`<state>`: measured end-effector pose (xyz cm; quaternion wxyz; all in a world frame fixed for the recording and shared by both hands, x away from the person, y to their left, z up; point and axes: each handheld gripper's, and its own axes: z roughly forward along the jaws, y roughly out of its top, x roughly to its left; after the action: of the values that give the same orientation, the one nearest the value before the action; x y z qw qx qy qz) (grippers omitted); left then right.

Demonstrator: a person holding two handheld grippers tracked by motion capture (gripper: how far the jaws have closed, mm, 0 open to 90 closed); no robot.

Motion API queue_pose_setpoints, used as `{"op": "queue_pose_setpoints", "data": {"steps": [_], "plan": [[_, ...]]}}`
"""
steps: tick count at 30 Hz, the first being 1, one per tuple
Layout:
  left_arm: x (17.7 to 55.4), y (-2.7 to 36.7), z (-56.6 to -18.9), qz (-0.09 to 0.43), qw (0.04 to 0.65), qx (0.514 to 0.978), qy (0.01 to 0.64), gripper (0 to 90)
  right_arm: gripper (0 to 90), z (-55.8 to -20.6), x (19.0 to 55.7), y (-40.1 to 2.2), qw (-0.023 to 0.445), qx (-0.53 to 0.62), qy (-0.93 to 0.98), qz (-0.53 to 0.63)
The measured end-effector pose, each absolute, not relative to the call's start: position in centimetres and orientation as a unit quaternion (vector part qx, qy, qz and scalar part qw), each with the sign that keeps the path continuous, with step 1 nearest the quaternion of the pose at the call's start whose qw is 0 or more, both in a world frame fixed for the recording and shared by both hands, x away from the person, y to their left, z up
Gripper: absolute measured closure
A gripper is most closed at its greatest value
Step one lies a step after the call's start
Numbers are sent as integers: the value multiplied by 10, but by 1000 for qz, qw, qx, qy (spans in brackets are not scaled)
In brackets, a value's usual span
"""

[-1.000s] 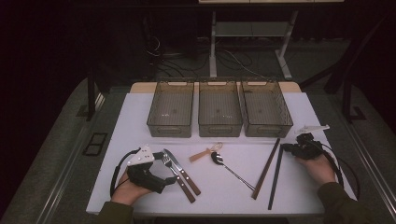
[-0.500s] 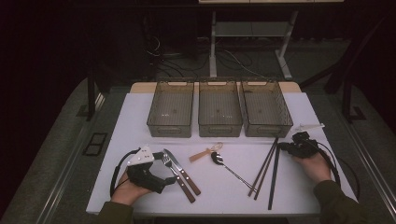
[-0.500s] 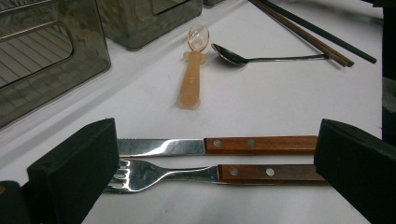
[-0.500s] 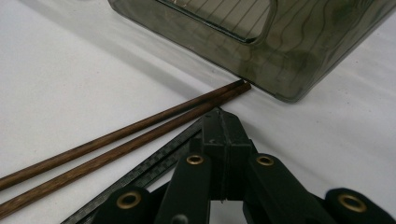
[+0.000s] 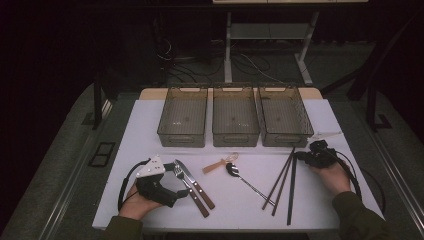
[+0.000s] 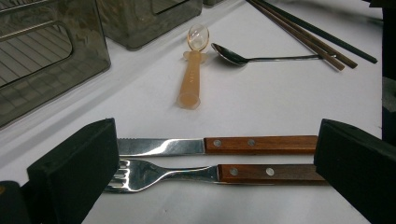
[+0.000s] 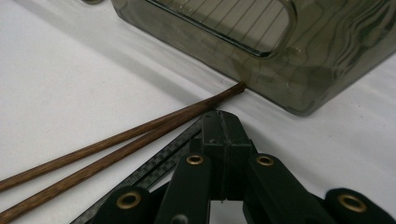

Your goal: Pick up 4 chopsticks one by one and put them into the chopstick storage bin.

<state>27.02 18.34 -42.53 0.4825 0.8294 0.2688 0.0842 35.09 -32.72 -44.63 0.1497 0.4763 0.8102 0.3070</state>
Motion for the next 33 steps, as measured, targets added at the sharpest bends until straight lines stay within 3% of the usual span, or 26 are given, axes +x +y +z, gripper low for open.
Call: {"op": "queue_pose_setpoints", "data": {"steps": [33], "plan": [[270, 184, -424, 85, 483, 829, 268, 0, 899, -437, 348, -315, 155, 455, 818, 316]]}}
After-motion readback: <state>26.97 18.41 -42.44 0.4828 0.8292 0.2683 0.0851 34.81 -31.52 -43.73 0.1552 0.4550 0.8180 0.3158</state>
